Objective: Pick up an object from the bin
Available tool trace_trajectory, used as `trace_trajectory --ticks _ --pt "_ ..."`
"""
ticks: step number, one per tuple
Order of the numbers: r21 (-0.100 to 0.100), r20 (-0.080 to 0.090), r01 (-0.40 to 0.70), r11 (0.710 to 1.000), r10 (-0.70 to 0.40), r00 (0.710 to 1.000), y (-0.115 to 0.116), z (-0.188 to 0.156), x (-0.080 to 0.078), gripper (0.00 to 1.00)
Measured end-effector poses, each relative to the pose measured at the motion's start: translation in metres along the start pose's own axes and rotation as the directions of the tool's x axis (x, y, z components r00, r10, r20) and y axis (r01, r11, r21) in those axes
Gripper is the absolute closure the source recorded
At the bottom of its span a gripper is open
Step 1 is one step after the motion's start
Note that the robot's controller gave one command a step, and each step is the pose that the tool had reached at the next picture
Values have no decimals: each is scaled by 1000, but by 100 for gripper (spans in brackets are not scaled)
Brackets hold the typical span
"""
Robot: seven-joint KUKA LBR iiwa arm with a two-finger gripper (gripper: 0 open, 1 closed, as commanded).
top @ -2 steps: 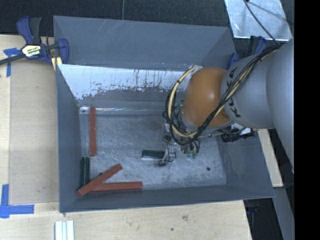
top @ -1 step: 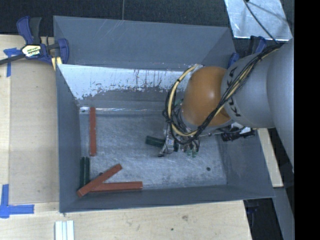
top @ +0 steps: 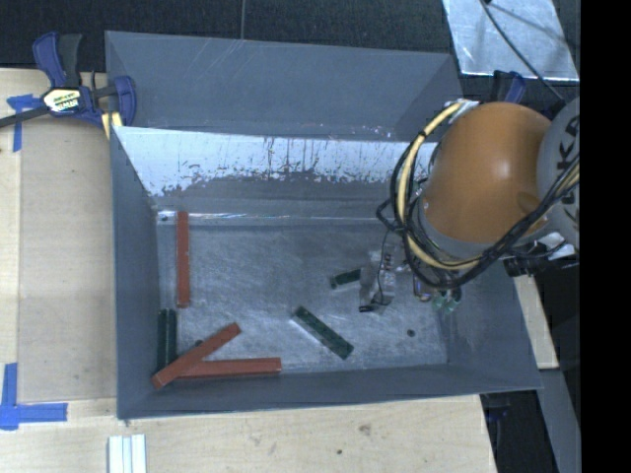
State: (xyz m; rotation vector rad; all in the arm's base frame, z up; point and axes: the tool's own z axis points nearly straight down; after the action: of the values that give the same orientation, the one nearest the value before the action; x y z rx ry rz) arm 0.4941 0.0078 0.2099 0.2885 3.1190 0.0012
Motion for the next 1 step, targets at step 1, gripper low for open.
trace_trajectory --ticks 1 --pt "2 -11 -33 999 33 999 38 57 -6 100"
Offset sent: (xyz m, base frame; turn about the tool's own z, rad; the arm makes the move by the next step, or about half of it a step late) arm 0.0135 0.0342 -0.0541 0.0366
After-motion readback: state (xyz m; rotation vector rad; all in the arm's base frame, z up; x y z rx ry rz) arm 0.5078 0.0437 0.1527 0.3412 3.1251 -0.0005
